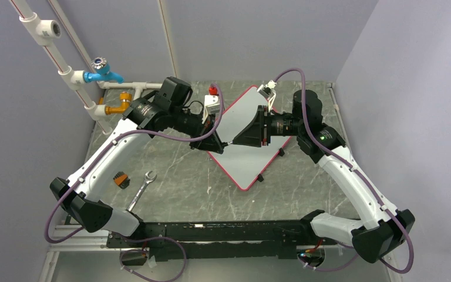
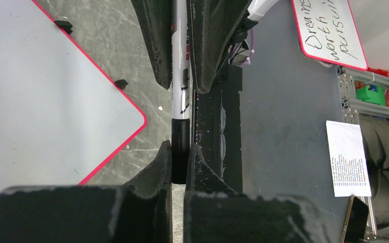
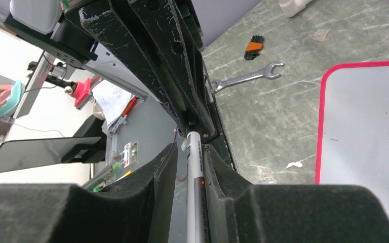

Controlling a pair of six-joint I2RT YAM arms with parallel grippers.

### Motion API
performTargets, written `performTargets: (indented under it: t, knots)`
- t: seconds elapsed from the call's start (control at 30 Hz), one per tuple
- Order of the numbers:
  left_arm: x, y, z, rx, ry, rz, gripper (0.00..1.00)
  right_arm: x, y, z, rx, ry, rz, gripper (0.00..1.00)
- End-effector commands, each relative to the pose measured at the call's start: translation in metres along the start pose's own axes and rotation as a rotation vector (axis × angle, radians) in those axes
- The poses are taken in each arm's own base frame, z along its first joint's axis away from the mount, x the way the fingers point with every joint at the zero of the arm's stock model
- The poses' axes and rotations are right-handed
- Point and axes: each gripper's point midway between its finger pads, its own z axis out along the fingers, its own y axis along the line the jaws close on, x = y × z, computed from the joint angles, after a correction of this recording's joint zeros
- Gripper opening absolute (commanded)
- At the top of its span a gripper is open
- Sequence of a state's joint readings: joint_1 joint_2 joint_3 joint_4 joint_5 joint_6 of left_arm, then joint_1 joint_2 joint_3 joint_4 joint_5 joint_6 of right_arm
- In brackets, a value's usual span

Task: Write a sentence on the whiteboard
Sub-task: Open the pen cap of the whiteboard marker.

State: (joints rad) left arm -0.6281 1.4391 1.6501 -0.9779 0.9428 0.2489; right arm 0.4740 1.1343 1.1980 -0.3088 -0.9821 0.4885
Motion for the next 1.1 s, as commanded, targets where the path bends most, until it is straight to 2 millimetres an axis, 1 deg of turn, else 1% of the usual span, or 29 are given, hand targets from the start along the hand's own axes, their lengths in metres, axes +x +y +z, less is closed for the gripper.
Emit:
performTargets:
  t: [0.0,0.2,0.5,0.77,0.8,0.83,0.87,1.07]
  knots:
    - [-0.005,-0.001,-0.001,-0.006,0.002,0.038,0.00,-0.011,0.014,-0.003,-0.041,-0.011,-0.066,0.27]
    - [-0.004,0.000,-0.001,-0.020,0.006,0.040,0.00,-0.007,0.012,-0.002,-0.046,0.002,-0.058,0.20]
    - [-0.002,0.005,0.000,-0.030,0.015,0.037,0.00,0.004,0.010,0.000,-0.070,0.041,-0.034,0.19]
    - [-0.002,0.009,0.003,-0.029,0.022,0.027,0.00,0.006,0.006,0.001,-0.069,0.041,-0.017,0.18]
    - [-0.002,0.009,0.003,-0.029,0.022,0.028,0.00,0.007,0.006,0.002,-0.074,0.041,-0.014,0.17]
    - [-0.002,0.009,0.003,-0.030,0.022,0.028,0.00,0.007,0.006,0.002,-0.077,0.041,-0.008,0.11]
    - [-0.002,0.009,0.003,-0.032,0.021,0.029,0.00,0.008,0.005,0.002,-0.078,0.041,-0.004,0.00]
    - [-0.001,0.012,0.001,-0.061,0.022,0.035,0.00,0.011,0.003,0.002,-0.060,0.035,0.001,0.00]
